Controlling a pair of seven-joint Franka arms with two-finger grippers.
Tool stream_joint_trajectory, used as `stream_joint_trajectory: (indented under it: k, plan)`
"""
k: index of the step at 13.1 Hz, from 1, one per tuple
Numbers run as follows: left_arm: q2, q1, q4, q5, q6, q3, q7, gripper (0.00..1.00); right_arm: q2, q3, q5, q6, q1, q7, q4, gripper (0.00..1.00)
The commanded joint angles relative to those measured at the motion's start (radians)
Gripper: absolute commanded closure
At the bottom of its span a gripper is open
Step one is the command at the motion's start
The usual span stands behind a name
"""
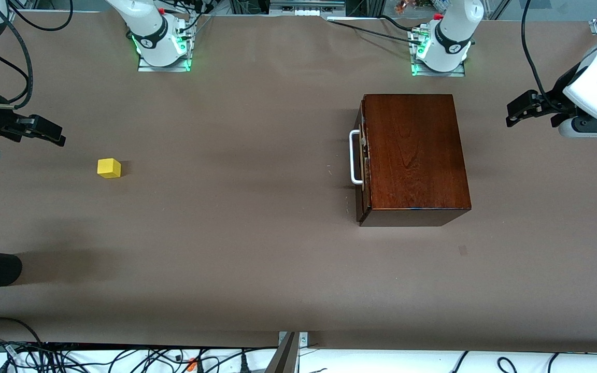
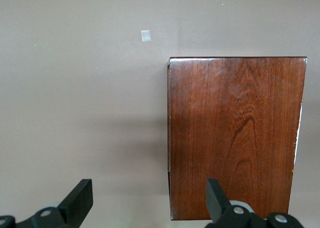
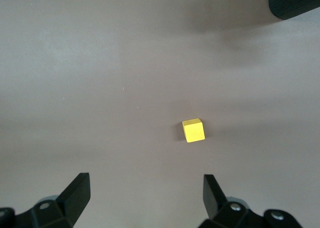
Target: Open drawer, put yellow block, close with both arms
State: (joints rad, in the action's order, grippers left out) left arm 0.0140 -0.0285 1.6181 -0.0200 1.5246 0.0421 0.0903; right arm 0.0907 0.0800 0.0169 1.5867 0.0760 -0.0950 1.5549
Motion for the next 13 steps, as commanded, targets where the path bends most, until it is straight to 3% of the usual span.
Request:
stream_joint_trajectory:
  k: [1, 13]
  plan:
    - [-0.017, 0.001, -0.038, -0.008, -0.024, -0.001, -0.018, 0.00, -0.025, 0.014, 0.000, 0.007, 0.014, 0.008, 0.022, 0.00]
    - [-0.040, -0.022, -0.076, -0.009, -0.029, 0.001, -0.017, 0.00, -0.028, 0.014, 0.002, 0.001, 0.014, 0.008, 0.021, 0.00]
